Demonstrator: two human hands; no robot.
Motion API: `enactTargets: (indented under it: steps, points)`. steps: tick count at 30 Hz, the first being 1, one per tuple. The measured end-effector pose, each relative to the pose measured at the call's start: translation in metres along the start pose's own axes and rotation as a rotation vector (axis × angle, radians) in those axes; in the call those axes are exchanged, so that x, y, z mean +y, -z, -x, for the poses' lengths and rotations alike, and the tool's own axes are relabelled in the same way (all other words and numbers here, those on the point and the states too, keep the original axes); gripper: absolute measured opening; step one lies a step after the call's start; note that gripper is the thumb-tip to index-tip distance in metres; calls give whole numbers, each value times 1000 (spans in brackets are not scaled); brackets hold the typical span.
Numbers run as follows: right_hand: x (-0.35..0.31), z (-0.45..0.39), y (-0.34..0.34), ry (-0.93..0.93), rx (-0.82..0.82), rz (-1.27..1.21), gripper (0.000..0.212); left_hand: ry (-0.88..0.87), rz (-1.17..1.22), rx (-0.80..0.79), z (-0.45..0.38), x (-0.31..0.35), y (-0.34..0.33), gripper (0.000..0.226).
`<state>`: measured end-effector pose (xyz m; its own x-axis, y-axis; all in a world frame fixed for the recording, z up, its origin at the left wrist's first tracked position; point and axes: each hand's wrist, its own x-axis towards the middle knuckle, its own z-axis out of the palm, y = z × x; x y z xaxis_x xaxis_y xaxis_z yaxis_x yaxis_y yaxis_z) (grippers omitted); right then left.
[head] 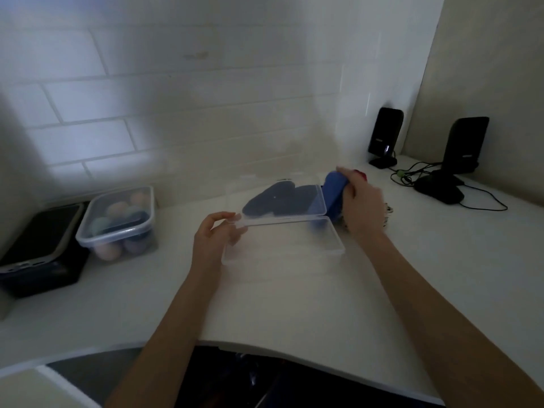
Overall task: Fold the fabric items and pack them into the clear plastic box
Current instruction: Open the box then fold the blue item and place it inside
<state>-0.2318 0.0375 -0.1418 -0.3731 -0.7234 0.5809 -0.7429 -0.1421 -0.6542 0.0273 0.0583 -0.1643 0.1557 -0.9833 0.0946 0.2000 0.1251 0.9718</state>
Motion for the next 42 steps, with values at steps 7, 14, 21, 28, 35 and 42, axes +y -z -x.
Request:
enactTargets:
  steps: [7, 14, 21, 28, 35, 42]
  points:
    - [-49, -13, 47, 115, 80, -563, 40, -56, -198, -37, 5, -3, -20, 16]
    - [-78, -6, 40, 71, -355, -631, 38, -190, -585, -127, 7, -4, -46, 20]
    - [-61, 13, 15, -98, -513, -608, 28, -609, -539, -260, 6, 47, -64, 22]
    - [-57, 15, 12, -182, -414, -751, 24, -141, -433, -567, -21, 37, -91, 55]
    - [-52, 11, 8, -265, -445, -785, 21, -190, -334, -485, -26, 26, -90, 18]
    - [-52, 16, 5, -67, -476, -564, 23, -267, -437, -523, -28, 25, -88, 22]
